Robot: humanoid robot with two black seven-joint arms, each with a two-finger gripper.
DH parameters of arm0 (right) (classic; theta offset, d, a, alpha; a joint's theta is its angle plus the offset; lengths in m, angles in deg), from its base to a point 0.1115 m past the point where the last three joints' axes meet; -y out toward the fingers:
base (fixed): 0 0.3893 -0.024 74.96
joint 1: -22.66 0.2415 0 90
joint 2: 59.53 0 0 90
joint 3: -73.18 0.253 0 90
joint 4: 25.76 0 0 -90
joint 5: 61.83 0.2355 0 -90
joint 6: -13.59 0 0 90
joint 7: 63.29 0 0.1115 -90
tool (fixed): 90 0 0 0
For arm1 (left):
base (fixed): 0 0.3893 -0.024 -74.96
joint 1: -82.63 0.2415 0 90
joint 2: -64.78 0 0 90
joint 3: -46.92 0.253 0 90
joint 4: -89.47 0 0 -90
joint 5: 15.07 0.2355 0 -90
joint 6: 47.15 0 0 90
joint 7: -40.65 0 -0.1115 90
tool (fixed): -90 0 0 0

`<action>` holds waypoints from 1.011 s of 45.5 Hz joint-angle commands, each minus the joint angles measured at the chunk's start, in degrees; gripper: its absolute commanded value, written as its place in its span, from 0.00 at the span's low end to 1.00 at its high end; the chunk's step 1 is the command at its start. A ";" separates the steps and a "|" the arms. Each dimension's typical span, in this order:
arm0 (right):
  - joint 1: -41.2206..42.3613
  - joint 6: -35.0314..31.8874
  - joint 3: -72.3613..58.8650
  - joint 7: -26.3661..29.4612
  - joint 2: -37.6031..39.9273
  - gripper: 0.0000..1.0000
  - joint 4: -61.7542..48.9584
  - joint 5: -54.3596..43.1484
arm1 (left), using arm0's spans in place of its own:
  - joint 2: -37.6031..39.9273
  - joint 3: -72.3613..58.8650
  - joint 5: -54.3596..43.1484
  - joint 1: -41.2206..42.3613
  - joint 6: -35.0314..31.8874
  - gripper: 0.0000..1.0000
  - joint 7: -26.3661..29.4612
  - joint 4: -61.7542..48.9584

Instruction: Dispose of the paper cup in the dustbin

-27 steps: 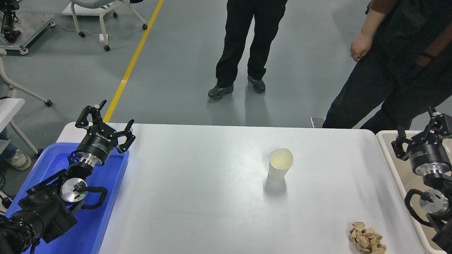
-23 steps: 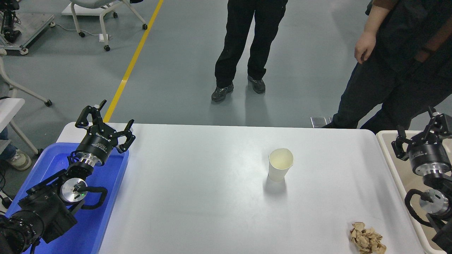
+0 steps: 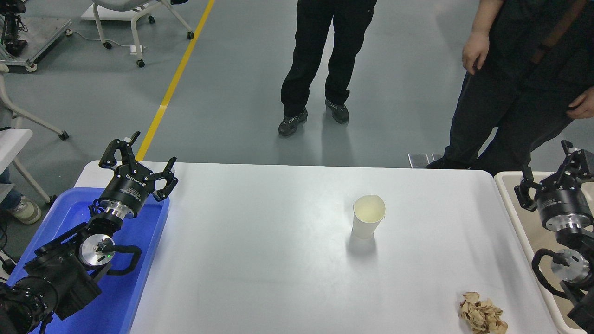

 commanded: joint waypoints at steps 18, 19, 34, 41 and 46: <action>0.03 -0.12 0.00 0.04 1.43 1.00 -0.01 0.00 | 0.00 0.00 -0.04 0.00 0.09 1.00 0.00 -0.02; 0.03 -0.12 0.00 0.04 1.43 1.00 -0.01 0.00 | 0.00 0.00 -0.04 0.00 0.09 1.00 0.00 -0.02; 0.21 -0.12 0.00 0.04 1.34 1.00 0.16 0.00 | 0.00 0.00 0.04 0.00 0.09 1.00 0.00 -0.02; 0.21 -0.12 -0.17 0.04 1.26 1.00 0.08 0.00 | 0.00 0.00 -0.04 0.00 0.00 1.00 0.00 -0.02; 0.21 -0.12 -0.61 0.04 1.34 1.00 0.08 0.00 | 0.00 0.00 -0.04 0.00 0.00 1.00 0.00 0.07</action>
